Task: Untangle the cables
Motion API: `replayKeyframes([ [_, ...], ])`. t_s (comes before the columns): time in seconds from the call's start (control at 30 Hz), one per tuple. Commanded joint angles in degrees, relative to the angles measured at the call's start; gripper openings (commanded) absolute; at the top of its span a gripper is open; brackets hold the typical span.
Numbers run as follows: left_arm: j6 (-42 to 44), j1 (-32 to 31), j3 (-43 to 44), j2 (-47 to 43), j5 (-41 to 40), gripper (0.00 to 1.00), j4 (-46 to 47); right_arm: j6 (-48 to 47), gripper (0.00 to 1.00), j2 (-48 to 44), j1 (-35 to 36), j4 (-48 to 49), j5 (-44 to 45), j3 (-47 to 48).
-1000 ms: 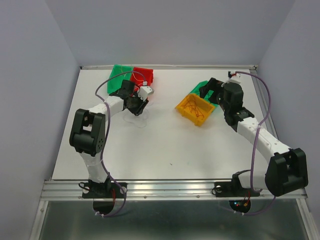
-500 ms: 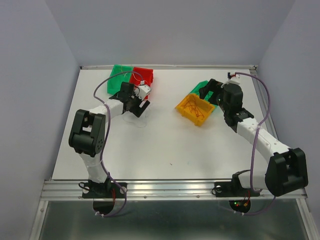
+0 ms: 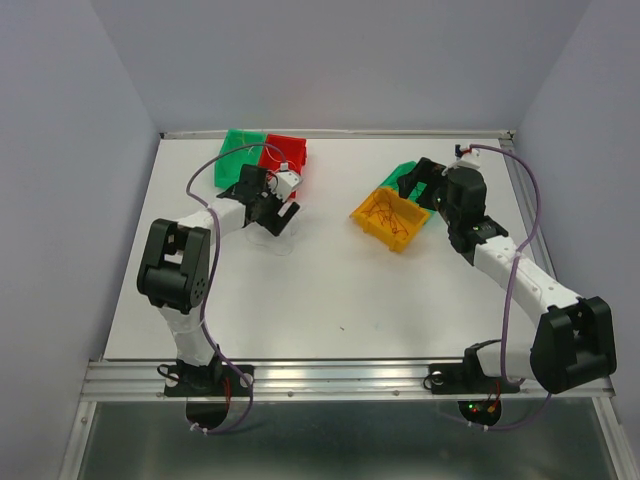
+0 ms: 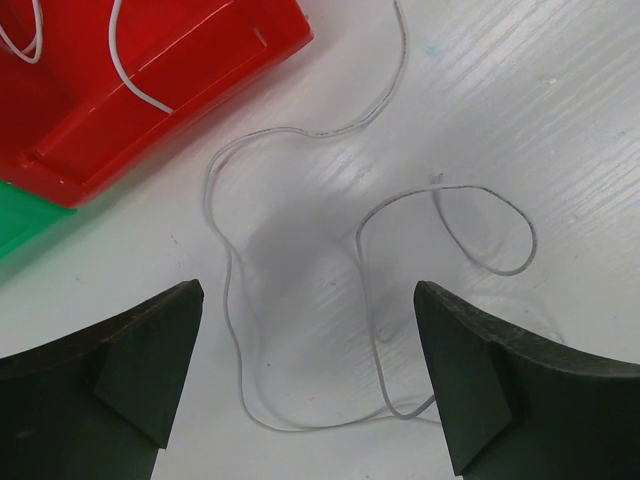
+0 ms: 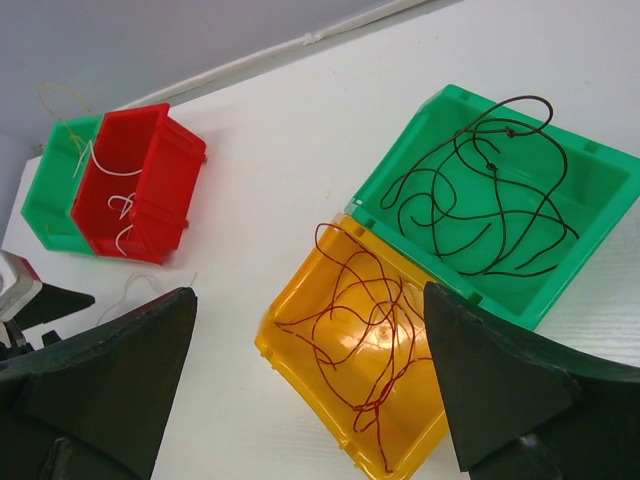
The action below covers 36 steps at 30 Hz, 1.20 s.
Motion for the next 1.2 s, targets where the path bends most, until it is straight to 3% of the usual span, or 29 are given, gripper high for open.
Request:
replayKeyframes([
  [0.0,0.6,1.0,2.9,0.2,3.0,0.99,-1.6,-0.6,1.0,-1.9,0.2,2.8,-0.6,-1.5],
  [0.7,0.2,3.0,5.7,5.9,2.6,0.99,-4.7,-1.1,1.0,-2.8,0.2,2.9,-0.9,-2.0],
  [0.83,1.0,4.1,7.8,8.0,6.7,0.82,-8.8,-1.1,1.0,-2.9,0.2,2.9,-0.9,-2.1],
  [0.97,1.3,4.2,7.5,8.4,7.4,0.77,-9.7,-1.2,1.0,-3.0,0.2,2.9,-0.9,-2.2],
  [1.13,2.0,4.2,8.4,9.6,8.2,0.54,-11.8,-1.2,1.0,-3.0,0.2,3.0,-1.0,-2.1],
  [1.17,2.2,4.2,8.6,9.7,8.6,0.41,-12.2,-1.2,1.0,-3.0,0.2,3.0,-0.9,-2.2],
])
